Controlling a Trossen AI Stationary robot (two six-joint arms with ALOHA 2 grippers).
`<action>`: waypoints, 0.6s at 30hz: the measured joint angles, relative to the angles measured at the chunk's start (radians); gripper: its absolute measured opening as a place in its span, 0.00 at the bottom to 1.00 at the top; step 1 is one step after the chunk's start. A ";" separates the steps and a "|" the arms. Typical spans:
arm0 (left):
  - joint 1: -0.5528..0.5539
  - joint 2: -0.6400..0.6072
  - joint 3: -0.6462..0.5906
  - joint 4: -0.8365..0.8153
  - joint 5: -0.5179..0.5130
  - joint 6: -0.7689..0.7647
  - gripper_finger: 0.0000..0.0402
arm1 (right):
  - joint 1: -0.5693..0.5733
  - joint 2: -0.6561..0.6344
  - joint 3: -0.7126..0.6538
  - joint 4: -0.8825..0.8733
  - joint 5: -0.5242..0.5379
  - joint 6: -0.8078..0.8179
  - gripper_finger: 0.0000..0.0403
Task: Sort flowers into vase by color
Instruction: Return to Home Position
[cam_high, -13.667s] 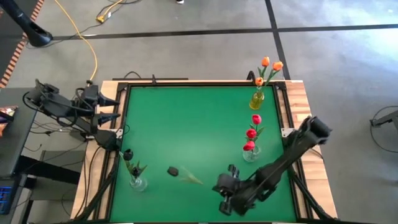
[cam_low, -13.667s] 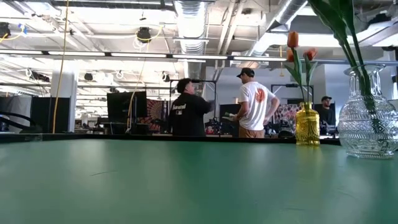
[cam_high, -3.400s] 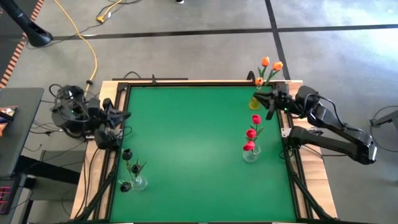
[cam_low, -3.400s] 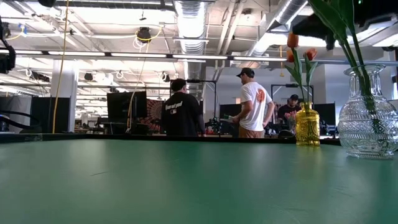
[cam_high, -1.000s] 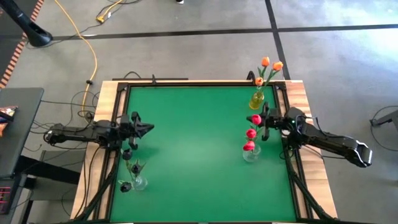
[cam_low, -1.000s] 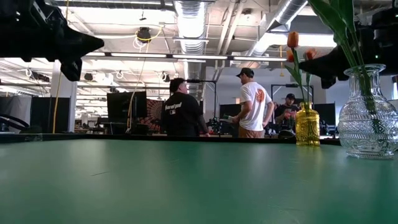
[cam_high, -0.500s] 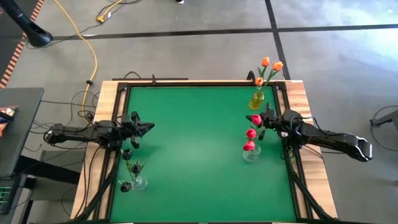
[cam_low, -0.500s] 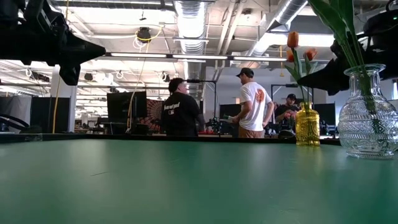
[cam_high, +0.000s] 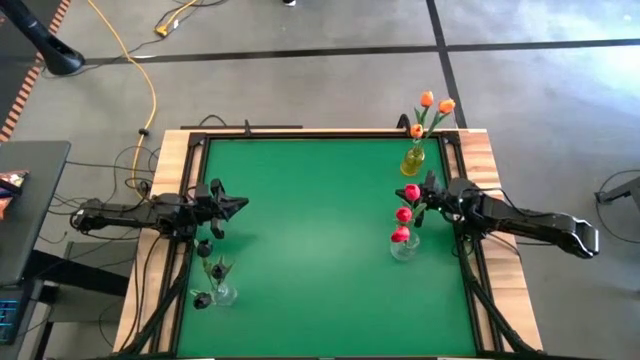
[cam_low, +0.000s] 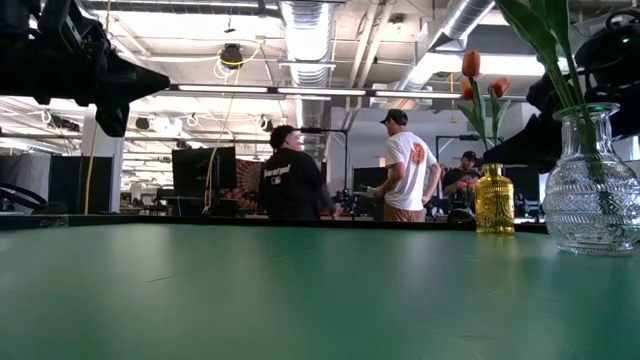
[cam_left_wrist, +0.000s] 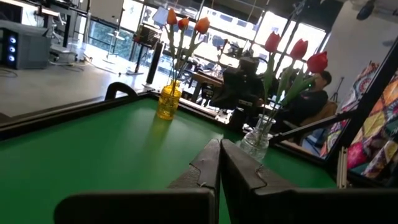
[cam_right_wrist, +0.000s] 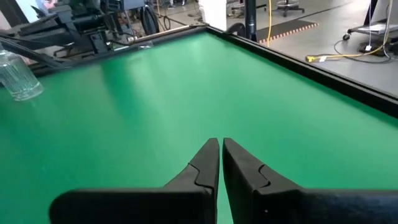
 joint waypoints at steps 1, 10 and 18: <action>0.000 0.000 0.000 0.000 0.000 0.002 0.00 | 0.000 0.000 0.000 -0.001 0.000 0.000 0.12; 0.000 0.000 -0.001 0.000 0.000 0.004 0.00 | 0.000 0.000 0.001 -0.007 0.000 -0.002 0.12; 0.000 0.000 -0.001 0.000 0.000 0.004 0.00 | 0.000 0.001 0.002 -0.008 -0.001 -0.002 0.12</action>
